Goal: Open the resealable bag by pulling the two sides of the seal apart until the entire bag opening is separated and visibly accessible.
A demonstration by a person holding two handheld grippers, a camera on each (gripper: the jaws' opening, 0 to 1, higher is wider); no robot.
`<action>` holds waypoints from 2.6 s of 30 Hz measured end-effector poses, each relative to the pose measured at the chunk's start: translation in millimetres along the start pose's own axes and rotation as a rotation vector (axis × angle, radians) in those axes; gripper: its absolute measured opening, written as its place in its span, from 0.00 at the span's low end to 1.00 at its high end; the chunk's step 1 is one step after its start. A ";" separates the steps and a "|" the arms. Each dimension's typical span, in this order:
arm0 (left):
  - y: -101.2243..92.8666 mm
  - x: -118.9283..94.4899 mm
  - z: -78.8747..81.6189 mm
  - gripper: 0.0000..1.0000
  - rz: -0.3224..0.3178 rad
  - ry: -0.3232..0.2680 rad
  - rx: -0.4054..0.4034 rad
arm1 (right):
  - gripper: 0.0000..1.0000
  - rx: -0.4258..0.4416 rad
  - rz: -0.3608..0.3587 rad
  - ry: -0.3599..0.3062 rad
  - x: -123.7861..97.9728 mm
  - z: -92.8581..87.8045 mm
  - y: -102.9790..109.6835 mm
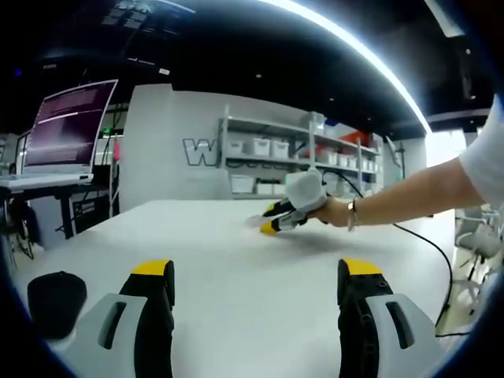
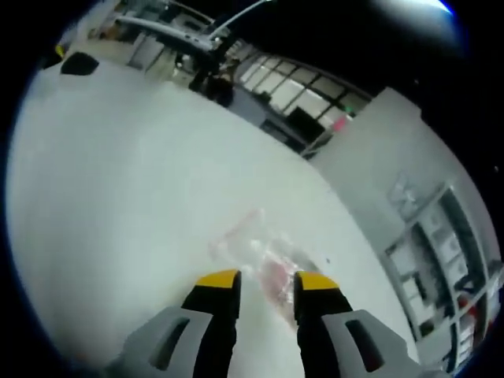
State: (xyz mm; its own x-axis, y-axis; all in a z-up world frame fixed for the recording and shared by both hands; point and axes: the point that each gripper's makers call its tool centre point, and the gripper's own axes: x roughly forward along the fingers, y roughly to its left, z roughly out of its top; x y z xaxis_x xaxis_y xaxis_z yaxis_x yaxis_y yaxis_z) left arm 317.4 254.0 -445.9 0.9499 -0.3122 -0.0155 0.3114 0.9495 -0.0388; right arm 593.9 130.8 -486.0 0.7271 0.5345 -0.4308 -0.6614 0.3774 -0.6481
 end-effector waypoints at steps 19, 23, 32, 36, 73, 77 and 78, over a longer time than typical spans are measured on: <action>1.9 -0.5 -0.2 0.83 0.006 0.001 -0.001 | 0.00 -0.029 0.030 -0.013 7.2 0.1 7.4; 1.6 -0.4 -0.2 0.83 0.005 0.002 0.000 | 0.00 -0.024 0.032 -0.015 7.2 0.1 7.4; 1.0 -0.8 0.8 0.83 0.006 0.002 0.002 | 0.00 0.038 0.013 -0.032 0.6 0.8 -1.9; -0.2 -1.2 2.3 0.83 0.006 0.000 0.004 | 0.00 0.086 -0.010 -0.050 -5.7 2.4 -12.1; -16.2 -13.0 21.7 0.83 -0.007 -0.022 0.043 | 0.00 0.429 -0.173 -0.227 -46.2 35.8 -92.1; -15.6 -13.6 20.7 0.83 -0.004 -0.020 0.043 | 0.00 0.435 -0.177 -0.234 -49.9 37.5 -90.1; -15.3 -13.8 20.3 0.83 -0.003 -0.020 0.043 | 0.00 0.434 -0.178 -0.236 -50.3 38.2 -90.2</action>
State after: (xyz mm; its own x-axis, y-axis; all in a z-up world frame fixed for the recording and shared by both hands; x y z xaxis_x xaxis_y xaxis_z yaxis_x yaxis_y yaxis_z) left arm 300.0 244.4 -424.9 0.9492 -0.3146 0.0042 0.3146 0.9492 0.0038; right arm 609.9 98.7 -381.9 0.8073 0.5701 -0.1523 -0.5828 0.7299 -0.3571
